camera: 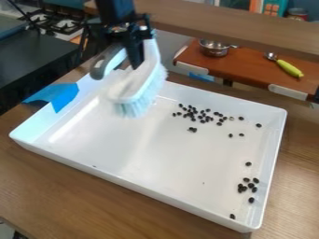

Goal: Sweep into pile

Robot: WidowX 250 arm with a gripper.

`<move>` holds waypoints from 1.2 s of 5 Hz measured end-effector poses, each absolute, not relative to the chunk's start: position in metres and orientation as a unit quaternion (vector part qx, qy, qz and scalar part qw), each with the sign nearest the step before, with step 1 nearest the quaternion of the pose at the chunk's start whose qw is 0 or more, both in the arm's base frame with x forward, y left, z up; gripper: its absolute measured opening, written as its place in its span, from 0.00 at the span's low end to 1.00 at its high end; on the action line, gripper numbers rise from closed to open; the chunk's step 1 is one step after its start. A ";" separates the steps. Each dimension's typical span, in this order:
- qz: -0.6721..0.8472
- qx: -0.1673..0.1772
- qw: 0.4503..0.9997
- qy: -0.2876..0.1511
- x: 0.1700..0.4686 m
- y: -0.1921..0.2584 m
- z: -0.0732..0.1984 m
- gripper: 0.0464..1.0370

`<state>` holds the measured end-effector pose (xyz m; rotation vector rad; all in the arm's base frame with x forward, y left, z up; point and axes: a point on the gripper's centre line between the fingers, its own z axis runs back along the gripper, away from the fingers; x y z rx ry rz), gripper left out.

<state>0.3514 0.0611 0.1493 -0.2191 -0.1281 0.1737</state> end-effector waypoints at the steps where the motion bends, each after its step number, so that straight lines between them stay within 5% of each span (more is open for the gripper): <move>1: 0.110 -0.083 0.989 -0.057 0.360 0.097 0.124 0.45; 6: 0.174 0.015 0.984 -0.027 0.376 0.161 0.075 0.45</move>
